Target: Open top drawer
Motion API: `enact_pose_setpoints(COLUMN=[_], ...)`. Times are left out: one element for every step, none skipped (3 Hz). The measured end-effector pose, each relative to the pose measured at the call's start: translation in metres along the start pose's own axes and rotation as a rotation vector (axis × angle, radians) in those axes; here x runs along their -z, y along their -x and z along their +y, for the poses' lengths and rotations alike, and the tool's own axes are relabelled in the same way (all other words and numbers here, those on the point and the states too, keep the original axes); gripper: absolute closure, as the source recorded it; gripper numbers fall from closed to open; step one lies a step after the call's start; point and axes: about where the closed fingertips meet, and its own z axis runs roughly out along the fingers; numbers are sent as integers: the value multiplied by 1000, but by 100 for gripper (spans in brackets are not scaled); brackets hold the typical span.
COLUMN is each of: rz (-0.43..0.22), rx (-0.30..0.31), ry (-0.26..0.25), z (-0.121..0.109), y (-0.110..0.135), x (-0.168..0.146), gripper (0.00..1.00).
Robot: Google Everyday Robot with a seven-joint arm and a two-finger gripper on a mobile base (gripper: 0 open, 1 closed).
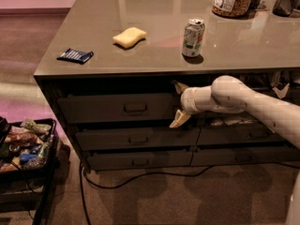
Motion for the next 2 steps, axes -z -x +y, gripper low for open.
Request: enact_pose_setpoints(rz=[22, 22], rx=[10, 10], ry=[31, 31], z=[0, 0], y=[1, 1], x=[-14, -14], gripper=[0, 0])
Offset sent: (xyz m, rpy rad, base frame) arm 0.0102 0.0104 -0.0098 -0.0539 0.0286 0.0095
